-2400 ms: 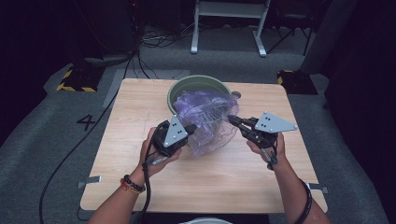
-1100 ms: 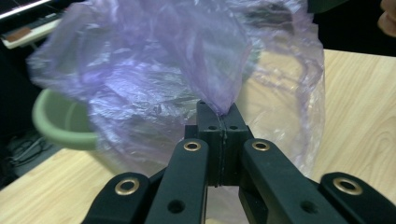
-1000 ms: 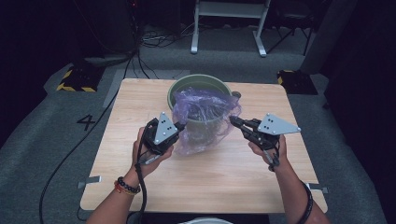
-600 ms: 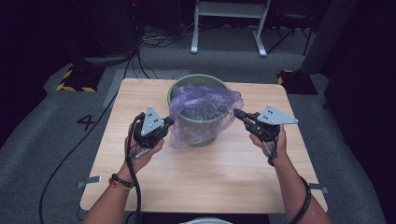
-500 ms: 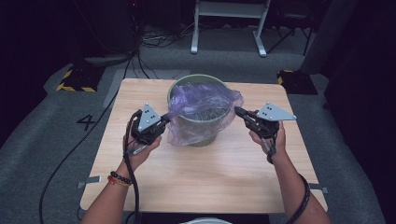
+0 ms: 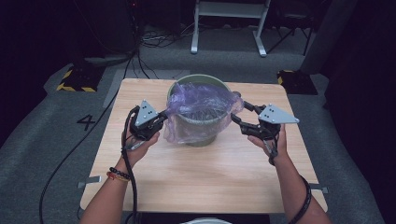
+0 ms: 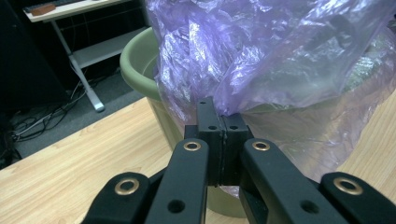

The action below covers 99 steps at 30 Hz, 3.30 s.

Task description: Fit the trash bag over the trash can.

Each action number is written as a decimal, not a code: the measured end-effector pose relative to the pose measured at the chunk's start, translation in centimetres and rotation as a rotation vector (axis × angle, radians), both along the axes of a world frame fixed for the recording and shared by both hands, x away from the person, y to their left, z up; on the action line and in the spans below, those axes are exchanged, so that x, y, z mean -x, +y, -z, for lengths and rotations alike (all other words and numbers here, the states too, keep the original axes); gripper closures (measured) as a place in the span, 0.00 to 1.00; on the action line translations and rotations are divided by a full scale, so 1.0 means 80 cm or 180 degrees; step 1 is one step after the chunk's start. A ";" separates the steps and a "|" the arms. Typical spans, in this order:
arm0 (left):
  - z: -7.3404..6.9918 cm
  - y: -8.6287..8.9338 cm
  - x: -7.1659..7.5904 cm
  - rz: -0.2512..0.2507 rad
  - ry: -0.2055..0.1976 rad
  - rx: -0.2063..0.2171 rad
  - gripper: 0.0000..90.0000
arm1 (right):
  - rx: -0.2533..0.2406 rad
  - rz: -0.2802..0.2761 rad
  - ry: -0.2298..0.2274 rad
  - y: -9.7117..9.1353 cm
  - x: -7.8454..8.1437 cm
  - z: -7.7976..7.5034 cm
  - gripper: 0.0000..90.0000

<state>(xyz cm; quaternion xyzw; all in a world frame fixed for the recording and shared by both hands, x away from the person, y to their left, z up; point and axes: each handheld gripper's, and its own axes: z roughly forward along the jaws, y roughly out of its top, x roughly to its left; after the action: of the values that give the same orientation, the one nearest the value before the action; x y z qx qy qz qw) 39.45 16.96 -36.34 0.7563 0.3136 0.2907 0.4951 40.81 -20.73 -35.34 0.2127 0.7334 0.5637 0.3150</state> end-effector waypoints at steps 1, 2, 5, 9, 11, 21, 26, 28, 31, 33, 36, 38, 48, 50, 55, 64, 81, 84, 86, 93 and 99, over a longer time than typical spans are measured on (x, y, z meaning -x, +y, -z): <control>0.000 0.000 0.000 0.0000 0.0000 0.0000 1.00 | 0.0000 0.0000 0.0000 0.000 0.000 0.000 0.37; -0.001 0.000 0.000 -0.0003 -0.0002 0.0010 1.00 | -0.0015 -0.0020 -0.0027 0.000 0.003 -0.003 0.35; -0.003 0.002 0.001 0.0006 -0.0009 0.0007 1.00 | -0.0011 -0.0123 -0.0058 -0.001 0.010 -0.012 0.28; -0.004 0.002 -0.001 0.0008 -0.0006 -0.0042 1.00 | 0.0032 -0.0101 -0.0064 -0.004 0.014 -0.017 0.26; -0.006 0.001 -0.004 -0.0001 -0.0009 -0.0078 1.00 | 0.0059 -0.0019 -0.0107 0.000 0.011 -0.025 0.27; -0.008 0.007 -0.018 -0.0058 -0.0002 -0.0072 1.00 | 0.0151 0.0144 0.0083 0.006 -0.035 -0.032 0.88; -0.009 0.013 -0.030 -0.0089 0.0010 -0.0062 0.99 | 0.0140 0.0205 0.0069 0.007 -0.047 -0.034 0.97; -0.010 0.015 -0.035 -0.0104 0.0004 -0.0052 0.99 | 0.0105 0.0266 0.0085 0.009 -0.056 -0.034 0.97; -0.008 0.017 -0.046 -0.0139 0.0017 -0.0047 0.99 | 0.0160 0.0324 0.0055 0.013 -0.063 -0.034 0.97; -0.007 0.018 -0.049 -0.0138 0.0033 -0.0047 0.99 | 0.0153 0.0339 0.0058 0.014 -0.066 -0.033 0.96; -0.004 0.020 -0.056 -0.0155 0.0066 -0.0023 0.99 | 0.0068 0.0420 0.0093 0.015 -0.074 -0.032 0.90; -0.002 0.022 -0.062 -0.0181 0.0093 -0.0016 0.99 | 0.0104 0.0471 0.0110 0.016 -0.079 -0.028 0.89; 0.013 0.025 -0.094 -0.0232 0.0309 -0.0086 0.99 | 0.0098 0.0536 0.0354 0.022 -0.104 -0.002 0.99; 0.020 0.025 -0.101 -0.0198 0.0377 -0.0062 0.99 | 0.0112 0.0537 0.0362 0.023 -0.105 0.000 1.00; 0.031 0.023 -0.111 -0.0151 0.0445 -0.0069 0.95 | 0.0180 0.0560 0.0370 0.020 -0.108 0.005 1.00; 0.041 0.015 -0.121 -0.0075 0.0508 -0.0108 0.99 | 0.0266 0.0575 0.0462 0.015 -0.117 0.020 1.00; 0.048 0.001 -0.119 0.0249 0.0625 -0.0156 0.99 | 0.0363 0.0330 0.0553 -0.004 -0.102 0.033 1.00; 0.047 -0.001 -0.115 0.0296 0.0604 -0.0196 0.99 | 0.0433 0.0308 0.0530 -0.007 -0.095 0.033 1.00; 0.045 -0.002 -0.111 0.0305 0.0574 -0.0253 0.97 | 0.0488 0.0325 0.0501 -0.013 -0.089 0.030 1.00; 0.021 0.023 -0.098 -0.0082 0.0409 -0.0049 0.52 | 0.0284 0.0496 0.0354 -0.037 -0.081 0.011 0.76; 0.006 0.041 -0.086 -0.0074 0.0285 0.0062 0.39 | 0.0310 0.0548 0.0203 -0.043 -0.075 -0.005 0.59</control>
<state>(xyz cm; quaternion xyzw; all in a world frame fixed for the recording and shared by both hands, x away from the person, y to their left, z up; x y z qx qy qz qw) 46.30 20.27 -36.81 0.7600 0.3471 0.2592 0.4845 46.78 -24.14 -34.97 0.2772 0.7486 0.4912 0.3487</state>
